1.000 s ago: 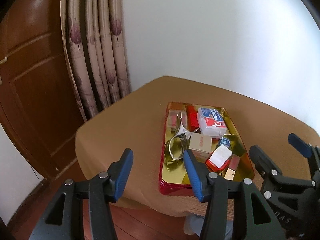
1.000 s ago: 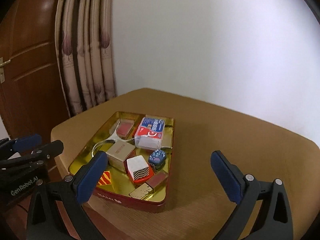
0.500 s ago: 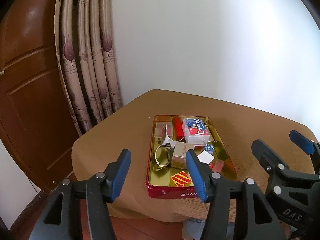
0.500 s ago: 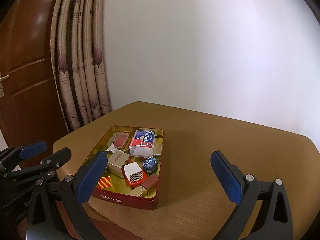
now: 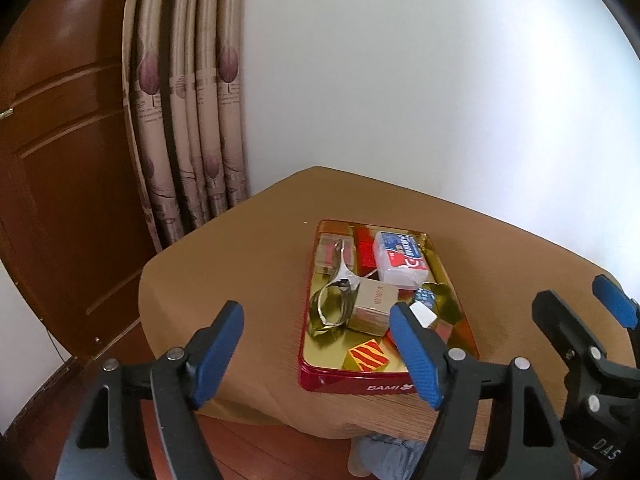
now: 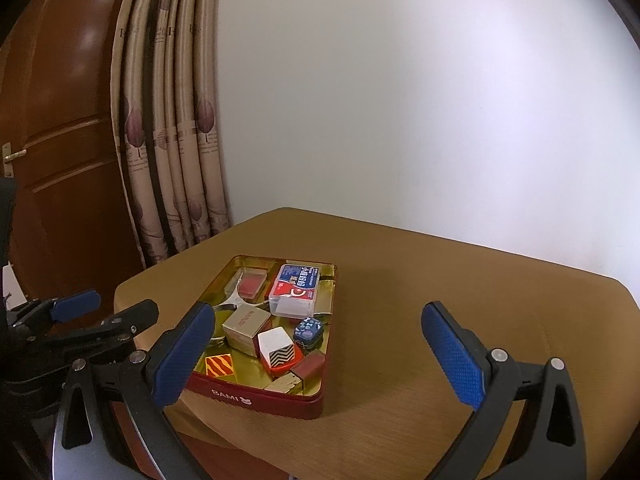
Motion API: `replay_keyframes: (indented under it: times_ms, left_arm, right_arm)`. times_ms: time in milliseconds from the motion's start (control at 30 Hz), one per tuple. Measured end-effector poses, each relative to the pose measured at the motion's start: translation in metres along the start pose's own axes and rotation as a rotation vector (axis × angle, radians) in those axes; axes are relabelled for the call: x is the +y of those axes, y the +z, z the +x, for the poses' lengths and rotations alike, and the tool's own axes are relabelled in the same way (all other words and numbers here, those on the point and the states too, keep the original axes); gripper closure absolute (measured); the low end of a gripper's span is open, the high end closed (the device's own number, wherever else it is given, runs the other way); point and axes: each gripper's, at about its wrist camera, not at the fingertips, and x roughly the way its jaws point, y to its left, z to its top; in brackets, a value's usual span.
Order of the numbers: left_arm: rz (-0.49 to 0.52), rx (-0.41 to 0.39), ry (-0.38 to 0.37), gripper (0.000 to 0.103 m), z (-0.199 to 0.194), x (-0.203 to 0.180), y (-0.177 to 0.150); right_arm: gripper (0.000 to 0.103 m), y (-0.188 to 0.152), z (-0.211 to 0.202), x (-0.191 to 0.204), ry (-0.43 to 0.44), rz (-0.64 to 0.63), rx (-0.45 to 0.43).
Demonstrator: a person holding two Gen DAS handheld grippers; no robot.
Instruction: Organize rigid objects
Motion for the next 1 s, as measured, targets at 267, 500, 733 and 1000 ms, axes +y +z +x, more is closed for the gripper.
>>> replay_keyframes:
  times_ms: [267, 500, 733, 1000]
  left_arm:
    - [0.016, 0.002, 0.003, 0.026, -0.001, -0.002, -0.001]
    - [0.016, 0.005, 0.015, 0.026, 0.000, -0.002, 0.000]
    - [0.006, 0.015, 0.015, 0.025, 0.003, 0.000, 0.000]
    - [0.010, 0.034, 0.022, 0.026, 0.006, -0.001, -0.001]
  right_arm:
    - [0.001, 0.000, -0.003, 0.003, 0.005, -0.008, -0.002]
    - [0.001, -0.003, -0.003, 0.009, 0.002, -0.017, 0.015]
    - [0.001, -0.007, 0.001, 0.011, 0.006, -0.022, 0.033]
    - [0.001, -0.010, 0.004, 0.013, 0.006, -0.028, 0.056]
